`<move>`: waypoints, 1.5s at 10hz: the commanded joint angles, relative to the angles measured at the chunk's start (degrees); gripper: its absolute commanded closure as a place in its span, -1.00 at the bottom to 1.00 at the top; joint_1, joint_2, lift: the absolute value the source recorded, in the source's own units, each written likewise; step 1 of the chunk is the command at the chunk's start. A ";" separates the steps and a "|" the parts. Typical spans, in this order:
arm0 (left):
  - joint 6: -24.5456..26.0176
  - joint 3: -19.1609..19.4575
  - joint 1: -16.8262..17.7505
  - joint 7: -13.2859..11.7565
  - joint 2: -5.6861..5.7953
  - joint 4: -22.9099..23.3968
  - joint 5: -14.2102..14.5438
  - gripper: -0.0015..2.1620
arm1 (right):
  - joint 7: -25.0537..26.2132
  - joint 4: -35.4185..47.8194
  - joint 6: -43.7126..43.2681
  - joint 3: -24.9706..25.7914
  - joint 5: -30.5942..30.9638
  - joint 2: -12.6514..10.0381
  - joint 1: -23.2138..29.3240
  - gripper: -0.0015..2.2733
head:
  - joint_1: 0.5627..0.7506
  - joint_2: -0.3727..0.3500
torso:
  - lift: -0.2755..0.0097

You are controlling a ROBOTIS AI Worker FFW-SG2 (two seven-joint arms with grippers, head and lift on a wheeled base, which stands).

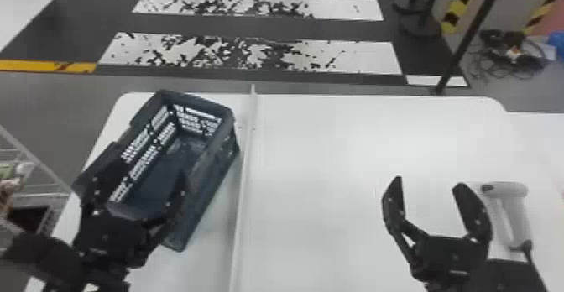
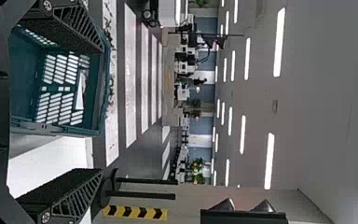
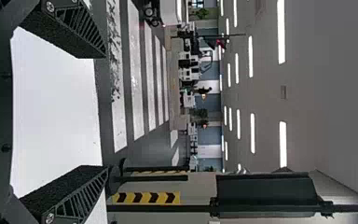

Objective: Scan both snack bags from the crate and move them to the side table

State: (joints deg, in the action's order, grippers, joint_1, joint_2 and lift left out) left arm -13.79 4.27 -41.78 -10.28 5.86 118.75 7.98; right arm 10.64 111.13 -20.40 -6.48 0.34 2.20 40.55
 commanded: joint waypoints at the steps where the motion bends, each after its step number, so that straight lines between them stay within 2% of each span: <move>1: -0.83 -0.05 -0.06 0.00 -0.24 -0.27 0.02 -0.92 | 0.17 -1.27 -0.73 -1.08 0.45 0.08 0.67 -0.93 | 0.41 0.13 | 0.40; 7: -3.12 -0.31 -1.20 0.00 -1.38 -0.97 0.02 -0.92 | 1.84 -1.27 -1.44 -2.83 2.91 0.52 0.93 -0.93 | 0.41 0.25 | 0.40; 11: -3.47 -0.40 -1.46 0.00 -2.26 -0.89 0.02 -0.92 | 2.54 -1.27 -1.61 -3.01 3.00 1.05 1.02 -0.93 | 0.41 0.25 | 0.40; 15: -4.70 -0.31 -1.81 0.00 -2.43 -0.89 0.02 -0.92 | 2.63 -1.09 -2.14 -3.62 3.00 1.23 1.02 -0.93 | 0.41 0.27 | 0.40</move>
State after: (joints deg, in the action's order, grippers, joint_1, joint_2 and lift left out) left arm -18.29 3.95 -43.58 -10.28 3.44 117.86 8.00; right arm 13.31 109.99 -22.50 -10.10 3.34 3.40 41.50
